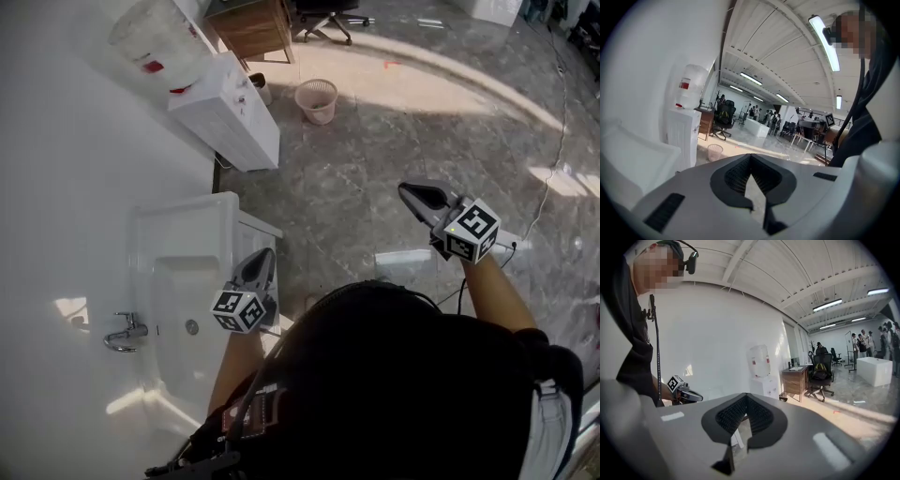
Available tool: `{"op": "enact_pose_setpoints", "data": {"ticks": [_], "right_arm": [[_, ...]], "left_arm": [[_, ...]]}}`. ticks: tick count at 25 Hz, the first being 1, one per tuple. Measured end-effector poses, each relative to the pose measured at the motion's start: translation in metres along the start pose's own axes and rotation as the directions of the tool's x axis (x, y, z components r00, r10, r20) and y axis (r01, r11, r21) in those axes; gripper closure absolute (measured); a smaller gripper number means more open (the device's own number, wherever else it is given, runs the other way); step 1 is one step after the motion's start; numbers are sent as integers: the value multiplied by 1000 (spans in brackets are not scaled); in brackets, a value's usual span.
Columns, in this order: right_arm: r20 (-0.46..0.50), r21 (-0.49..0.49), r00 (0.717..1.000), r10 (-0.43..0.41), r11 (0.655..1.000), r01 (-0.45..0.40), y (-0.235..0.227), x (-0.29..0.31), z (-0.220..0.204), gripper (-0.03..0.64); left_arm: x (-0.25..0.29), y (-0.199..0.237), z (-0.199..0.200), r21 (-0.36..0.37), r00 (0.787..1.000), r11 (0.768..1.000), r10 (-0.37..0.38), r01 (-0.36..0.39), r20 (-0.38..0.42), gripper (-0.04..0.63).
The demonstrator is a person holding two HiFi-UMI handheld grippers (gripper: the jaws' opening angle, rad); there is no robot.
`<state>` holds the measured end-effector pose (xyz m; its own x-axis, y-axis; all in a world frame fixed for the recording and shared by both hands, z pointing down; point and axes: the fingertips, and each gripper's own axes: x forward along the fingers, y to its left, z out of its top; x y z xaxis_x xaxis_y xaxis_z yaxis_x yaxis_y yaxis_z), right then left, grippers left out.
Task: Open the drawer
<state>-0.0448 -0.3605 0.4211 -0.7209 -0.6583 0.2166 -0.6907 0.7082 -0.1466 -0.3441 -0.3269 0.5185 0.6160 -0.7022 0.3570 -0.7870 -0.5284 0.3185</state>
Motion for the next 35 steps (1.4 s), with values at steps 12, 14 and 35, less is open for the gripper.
{"op": "enact_pose_setpoints", "data": {"ticks": [12, 14, 35], "right_arm": [[-73, 62, 995, 64, 996, -60, 9, 84, -74, 617], [-77, 70, 994, 74, 995, -69, 2, 94, -90, 617], [-199, 250, 963, 181, 960, -129, 16, 130, -300, 617]], "left_arm": [[36, 97, -120, -58, 956, 992, 91, -111, -277, 594], [42, 113, -142, -55, 939, 985, 137, -162, -316, 594], [70, 269, -347, 195, 564, 789, 565, -582, -602, 315]]}}
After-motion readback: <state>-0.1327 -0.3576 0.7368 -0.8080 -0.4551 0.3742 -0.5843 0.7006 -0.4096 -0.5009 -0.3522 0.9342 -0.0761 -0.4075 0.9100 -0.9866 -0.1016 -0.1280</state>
